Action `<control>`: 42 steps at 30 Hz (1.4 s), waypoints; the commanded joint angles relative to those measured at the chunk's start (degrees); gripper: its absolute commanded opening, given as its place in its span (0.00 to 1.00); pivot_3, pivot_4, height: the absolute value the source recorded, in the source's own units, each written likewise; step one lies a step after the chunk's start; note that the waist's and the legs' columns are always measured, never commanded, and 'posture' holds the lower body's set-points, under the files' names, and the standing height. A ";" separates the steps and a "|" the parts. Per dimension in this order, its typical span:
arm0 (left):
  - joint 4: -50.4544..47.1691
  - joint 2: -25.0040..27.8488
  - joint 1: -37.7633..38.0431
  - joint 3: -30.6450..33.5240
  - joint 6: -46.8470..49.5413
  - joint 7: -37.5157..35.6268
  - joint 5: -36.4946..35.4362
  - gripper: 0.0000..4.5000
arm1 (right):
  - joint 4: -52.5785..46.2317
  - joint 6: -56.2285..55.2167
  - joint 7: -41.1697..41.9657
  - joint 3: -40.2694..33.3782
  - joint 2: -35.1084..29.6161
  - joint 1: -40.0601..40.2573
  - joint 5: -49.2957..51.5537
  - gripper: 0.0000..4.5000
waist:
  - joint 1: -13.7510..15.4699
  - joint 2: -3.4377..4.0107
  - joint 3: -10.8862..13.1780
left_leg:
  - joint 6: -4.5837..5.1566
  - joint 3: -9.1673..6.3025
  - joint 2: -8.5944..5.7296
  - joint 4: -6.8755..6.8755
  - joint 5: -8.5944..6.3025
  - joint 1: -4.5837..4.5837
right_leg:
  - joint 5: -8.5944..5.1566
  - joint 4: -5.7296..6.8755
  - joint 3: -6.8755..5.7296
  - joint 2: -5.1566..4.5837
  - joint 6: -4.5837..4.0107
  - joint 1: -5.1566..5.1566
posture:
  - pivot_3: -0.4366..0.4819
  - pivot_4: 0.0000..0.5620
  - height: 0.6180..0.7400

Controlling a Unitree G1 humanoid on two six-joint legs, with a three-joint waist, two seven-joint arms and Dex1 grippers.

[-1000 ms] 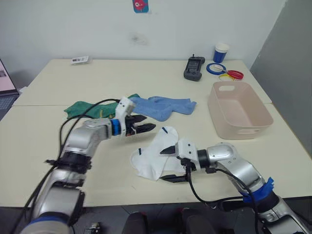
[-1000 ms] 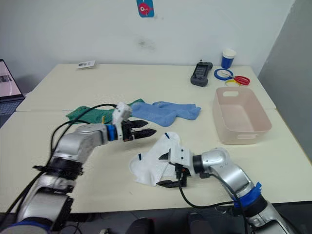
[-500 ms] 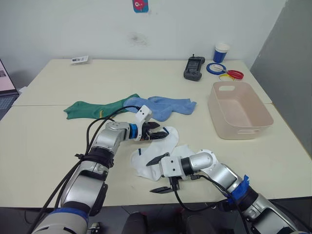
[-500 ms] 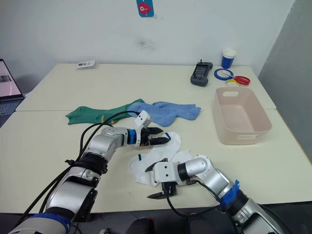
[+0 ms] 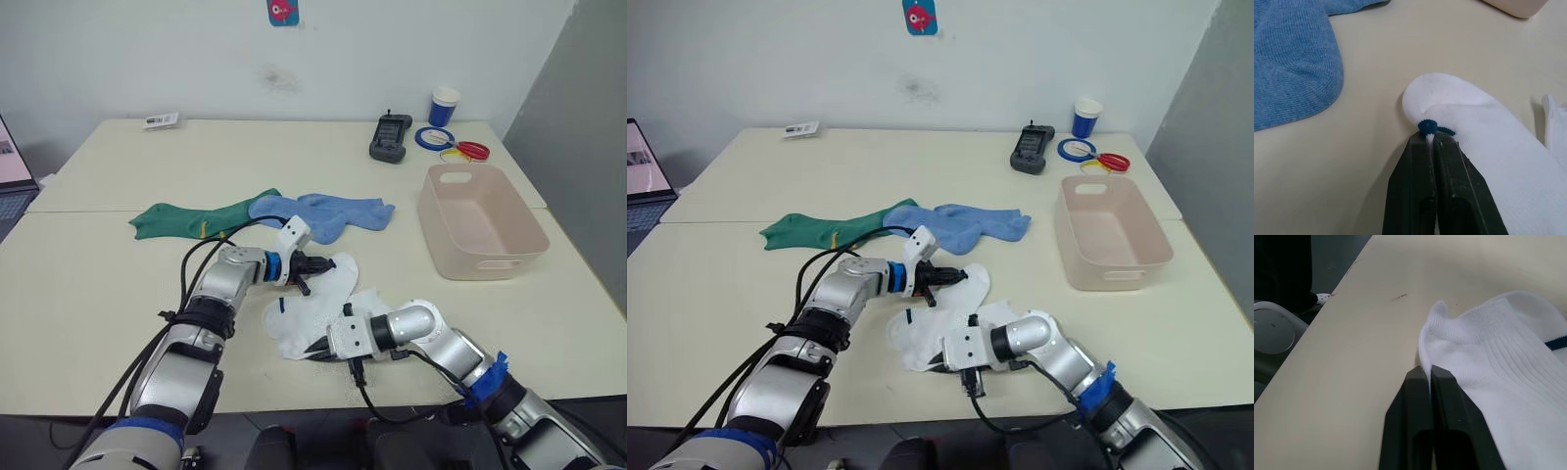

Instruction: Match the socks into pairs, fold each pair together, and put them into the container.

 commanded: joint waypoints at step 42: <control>-70.89 -1.73 44.09 20.52 25.46 32.04 -21.28 0.49 | -2.48 -0.44 18.54 -17.64 -17.95 -0.81 18.47 0.62 | 0.15 0.00 0.00 | 0.00 -0.03 -0.05 0.00 0.00 0.09 | 0.00 -0.04 0.01 -0.42 -0.01 0.15 | 0.48 0.27 1.00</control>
